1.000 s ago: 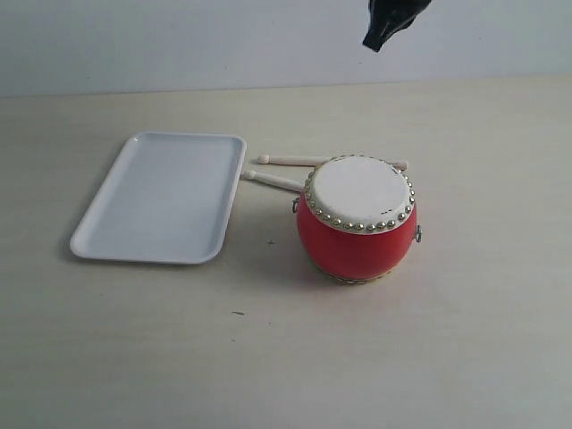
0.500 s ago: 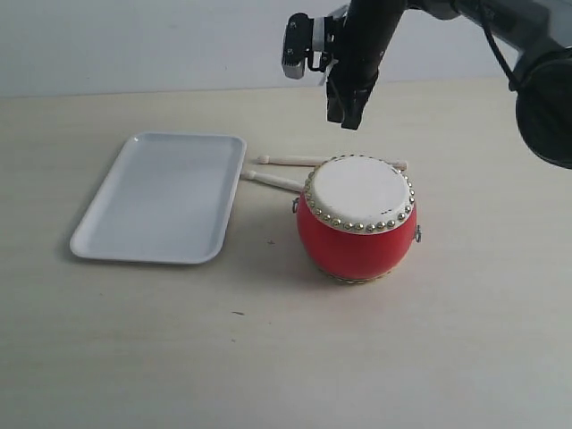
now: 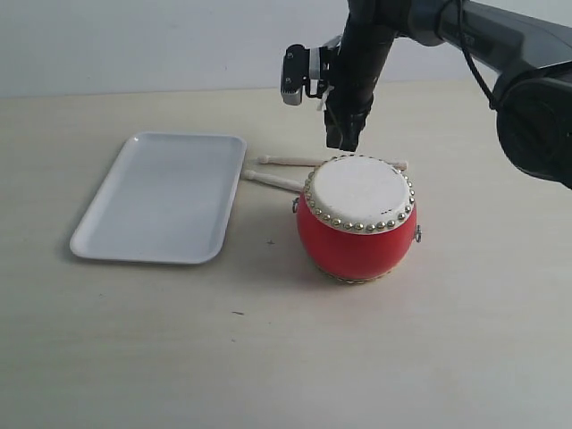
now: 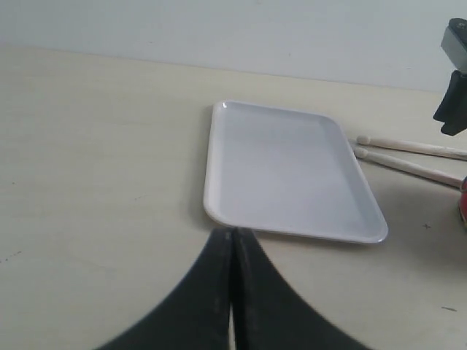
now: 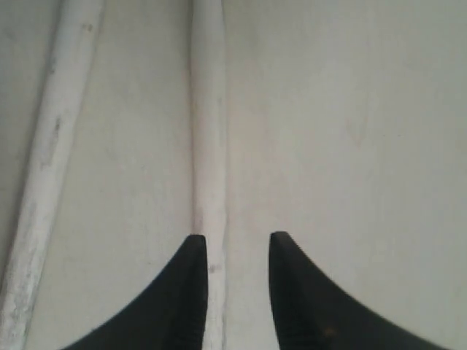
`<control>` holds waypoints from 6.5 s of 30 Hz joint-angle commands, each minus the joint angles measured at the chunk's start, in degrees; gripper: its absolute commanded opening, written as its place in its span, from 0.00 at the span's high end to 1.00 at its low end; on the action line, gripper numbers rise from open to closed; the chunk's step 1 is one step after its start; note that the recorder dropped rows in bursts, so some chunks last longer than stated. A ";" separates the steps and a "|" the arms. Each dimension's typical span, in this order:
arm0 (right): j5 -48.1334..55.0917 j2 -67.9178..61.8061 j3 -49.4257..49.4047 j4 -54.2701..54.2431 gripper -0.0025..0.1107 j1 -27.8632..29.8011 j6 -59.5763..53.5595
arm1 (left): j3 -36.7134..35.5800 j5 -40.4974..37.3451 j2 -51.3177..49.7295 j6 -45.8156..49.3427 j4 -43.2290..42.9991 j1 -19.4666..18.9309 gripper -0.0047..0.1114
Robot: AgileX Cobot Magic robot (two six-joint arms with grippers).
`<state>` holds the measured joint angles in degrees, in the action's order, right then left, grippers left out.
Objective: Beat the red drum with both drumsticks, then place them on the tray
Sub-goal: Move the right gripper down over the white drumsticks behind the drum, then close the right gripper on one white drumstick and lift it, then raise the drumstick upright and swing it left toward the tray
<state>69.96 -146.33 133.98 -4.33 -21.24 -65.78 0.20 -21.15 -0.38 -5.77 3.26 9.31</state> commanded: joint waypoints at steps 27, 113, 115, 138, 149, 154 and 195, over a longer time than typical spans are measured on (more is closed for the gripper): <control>0.00 -2.63 0.41 0.33 0.64 -0.11 1.97 | -0.20 0.12 0.38 -0.05 -0.06 0.35 0.96; -1.39 8.17 0.41 1.37 0.98 -0.11 14.26 | -0.20 0.12 0.38 -0.05 -0.06 0.35 0.96; -1.28 9.89 0.41 2.27 0.98 -0.11 18.72 | -0.20 0.12 0.38 -0.05 -0.06 0.35 0.96; 0.00 27.77 -15.35 -17.50 0.98 -0.11 31.23 | -0.20 0.12 0.38 -0.05 -0.06 0.35 0.96; 0.00 35.69 -36.91 -52.35 0.98 -0.11 0.35 | -0.20 0.12 0.38 -0.05 -0.06 0.35 0.96; 0.00 37.80 -47.09 -60.81 0.98 -0.11 -13.48 | -0.20 0.12 0.38 -0.05 -0.06 0.35 0.96; -6.51 38.46 -51.69 -74.10 0.98 -0.11 -19.59 | -0.20 27.95 0.38 -10.70 8.32 0.31 0.96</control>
<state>63.01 -108.39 82.42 -78.11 -21.32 -84.78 -0.12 0.00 -0.38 -9.89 8.29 9.31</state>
